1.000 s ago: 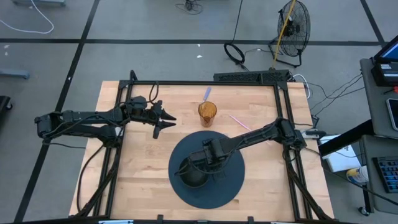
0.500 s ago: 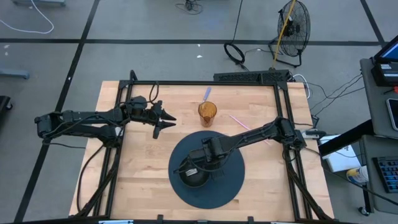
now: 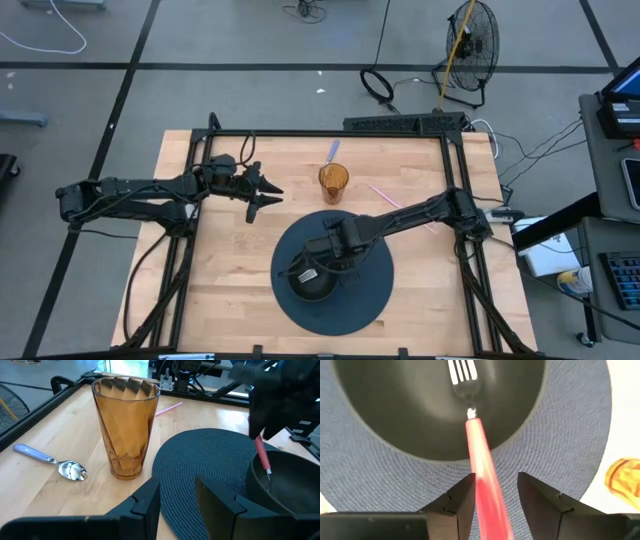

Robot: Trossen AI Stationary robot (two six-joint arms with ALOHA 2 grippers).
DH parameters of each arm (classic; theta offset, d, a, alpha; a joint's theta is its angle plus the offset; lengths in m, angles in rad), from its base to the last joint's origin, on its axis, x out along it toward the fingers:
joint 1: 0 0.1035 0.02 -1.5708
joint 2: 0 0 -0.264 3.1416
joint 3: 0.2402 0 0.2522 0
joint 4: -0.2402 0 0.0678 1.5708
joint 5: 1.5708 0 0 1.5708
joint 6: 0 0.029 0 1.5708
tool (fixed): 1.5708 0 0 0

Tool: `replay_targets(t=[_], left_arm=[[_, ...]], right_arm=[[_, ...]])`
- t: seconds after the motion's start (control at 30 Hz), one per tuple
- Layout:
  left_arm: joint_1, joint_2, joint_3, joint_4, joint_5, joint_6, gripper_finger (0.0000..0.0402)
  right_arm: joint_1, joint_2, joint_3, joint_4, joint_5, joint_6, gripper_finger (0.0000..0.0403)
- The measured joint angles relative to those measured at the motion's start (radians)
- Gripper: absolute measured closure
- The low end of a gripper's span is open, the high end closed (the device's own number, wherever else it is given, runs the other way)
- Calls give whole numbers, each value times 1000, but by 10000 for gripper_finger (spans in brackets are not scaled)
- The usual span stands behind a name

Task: Pick & Place Utensil
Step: Put the pink fork into the black bowl, then put the violet spoon into the black bowl

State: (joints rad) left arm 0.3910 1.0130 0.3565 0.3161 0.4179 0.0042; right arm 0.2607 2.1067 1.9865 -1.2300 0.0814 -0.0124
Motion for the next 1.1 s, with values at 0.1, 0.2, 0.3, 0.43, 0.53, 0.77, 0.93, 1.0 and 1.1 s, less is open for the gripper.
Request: replay_targets(t=[0.1,0.2,0.3,0.43,0.53,0.77,0.93,1.0,1.1], left_arm=[[0,0,0,0,0,0,273],[-1,0,0,-1,0,1,273],[-1,0,0,-7,0,12,273],[-1,0,0,-23,-3,24,273],[-1,0,0,-36,-23,28,273],[-1,0,0,-8,-119,67,273],[6,3,0,31,-239,99,273],[30,15,10,43,-251,118,273],[92,42,60,26,-233,126,273]], right_arm=[[0,-28,0,23,0,-3,259],[1,-61,0,35,27,-4,259],[2,-104,0,24,82,-14,259],[2,-174,0,18,134,-27,259],[2,-238,-7,9,179,-35,259],[-31,-490,-271,101,265,-45,259],[-108,-731,-598,351,263,-73,259],[-150,-818,-721,452,260,-82,259],[-214,-924,-876,571,261,-62,259]])
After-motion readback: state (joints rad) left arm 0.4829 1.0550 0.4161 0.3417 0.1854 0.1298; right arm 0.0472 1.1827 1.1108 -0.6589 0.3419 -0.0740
